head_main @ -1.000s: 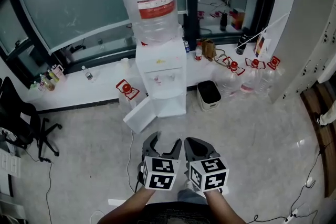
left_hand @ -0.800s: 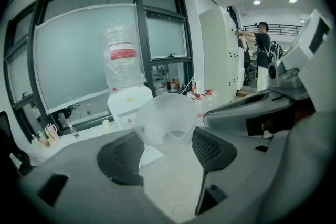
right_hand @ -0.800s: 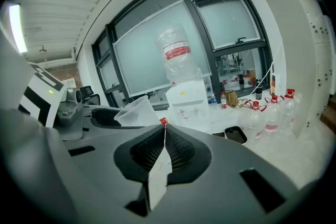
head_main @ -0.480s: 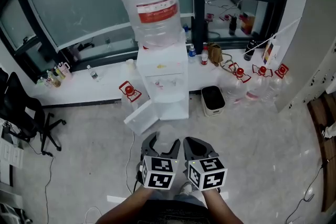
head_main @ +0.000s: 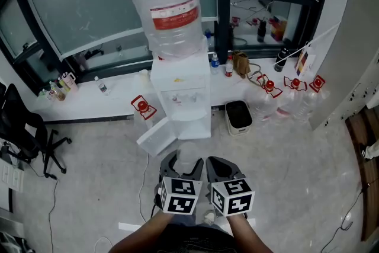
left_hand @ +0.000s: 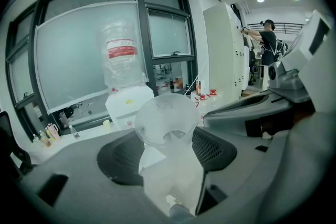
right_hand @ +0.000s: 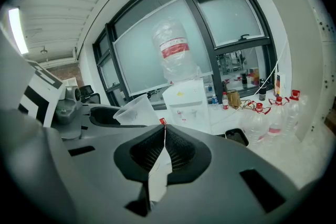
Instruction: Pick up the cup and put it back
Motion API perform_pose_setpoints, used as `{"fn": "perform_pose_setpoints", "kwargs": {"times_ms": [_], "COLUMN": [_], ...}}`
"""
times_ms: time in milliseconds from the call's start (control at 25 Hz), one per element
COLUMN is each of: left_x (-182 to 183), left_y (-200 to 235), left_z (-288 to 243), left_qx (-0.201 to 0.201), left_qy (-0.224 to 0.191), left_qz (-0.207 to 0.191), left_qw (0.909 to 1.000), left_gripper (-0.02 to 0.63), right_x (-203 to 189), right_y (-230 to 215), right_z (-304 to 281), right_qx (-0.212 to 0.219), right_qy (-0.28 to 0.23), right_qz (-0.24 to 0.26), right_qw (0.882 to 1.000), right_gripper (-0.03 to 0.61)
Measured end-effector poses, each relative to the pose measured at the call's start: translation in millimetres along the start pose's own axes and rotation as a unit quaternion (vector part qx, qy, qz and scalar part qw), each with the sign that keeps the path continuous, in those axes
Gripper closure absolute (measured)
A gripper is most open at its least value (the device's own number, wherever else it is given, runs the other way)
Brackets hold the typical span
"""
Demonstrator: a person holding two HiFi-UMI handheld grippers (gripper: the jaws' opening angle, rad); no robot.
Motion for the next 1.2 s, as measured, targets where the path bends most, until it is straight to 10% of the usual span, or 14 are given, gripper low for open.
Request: {"fn": "perform_pose_setpoints", "kwargs": {"times_ms": [1200], "left_x": [16], "left_y": [144], "left_z": [-185], "left_qx": [-0.075], "left_qy": [0.029], "left_qz": [-0.001], "left_qw": [0.9967], "left_gripper": [0.324], "right_x": [84], "right_y": [-48], "right_z": [-220], "right_qx": [-0.056], "right_qy": [0.061], "right_qz": [-0.014], "right_qw": [0.996], "right_gripper": [0.557]}}
Point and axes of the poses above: the fingertips, and each gripper's own axes: z backward along the fingers, y to its left, x out of its top, the point moved 6 cm from there along z, backward along the fingers, and after that the axes turned 8 degrees about -z, right-handed, at the moved point
